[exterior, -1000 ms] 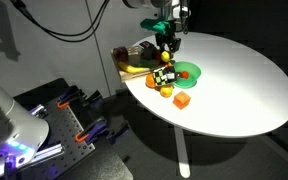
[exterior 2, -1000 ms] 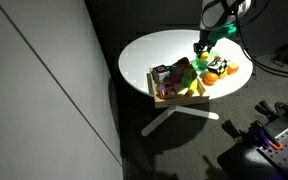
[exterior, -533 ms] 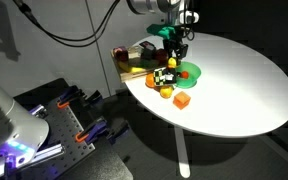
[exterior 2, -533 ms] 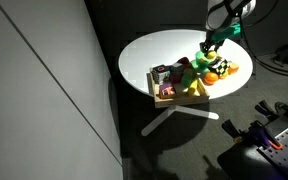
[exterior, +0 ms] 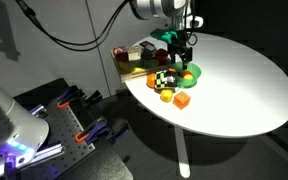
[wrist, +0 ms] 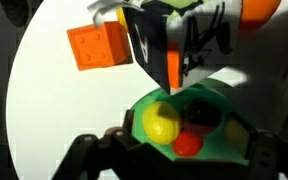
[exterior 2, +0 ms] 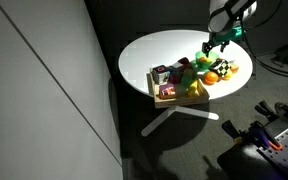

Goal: Put the toy lemon in the bowl

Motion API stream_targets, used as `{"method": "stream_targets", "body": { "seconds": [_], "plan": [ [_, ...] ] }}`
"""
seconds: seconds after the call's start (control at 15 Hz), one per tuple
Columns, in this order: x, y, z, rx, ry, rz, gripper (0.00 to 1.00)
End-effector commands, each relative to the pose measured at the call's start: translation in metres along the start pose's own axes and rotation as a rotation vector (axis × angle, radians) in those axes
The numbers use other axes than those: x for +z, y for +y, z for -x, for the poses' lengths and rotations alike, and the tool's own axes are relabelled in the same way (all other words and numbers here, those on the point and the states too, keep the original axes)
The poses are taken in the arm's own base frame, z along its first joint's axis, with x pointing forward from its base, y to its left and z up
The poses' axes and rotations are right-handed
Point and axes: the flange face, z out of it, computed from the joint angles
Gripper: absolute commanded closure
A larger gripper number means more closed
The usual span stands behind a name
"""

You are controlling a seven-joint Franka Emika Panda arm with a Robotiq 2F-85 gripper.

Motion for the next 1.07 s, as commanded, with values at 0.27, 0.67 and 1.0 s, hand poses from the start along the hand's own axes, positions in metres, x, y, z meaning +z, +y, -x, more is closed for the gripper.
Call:
{"method": "stream_targets", "body": {
  "seconds": [0.27,0.67,1.0],
  "plan": [
    [-0.032,-0.006,0.002,-0.069,-0.017,-0.088,0.00],
    [-0.073,-0.007,0.010,-0.198,-0.069,-0.195,0.00],
    [-0.102,-0.005,0.029,-0.311,-0.186,-0.213,0.00]
  ]
}}
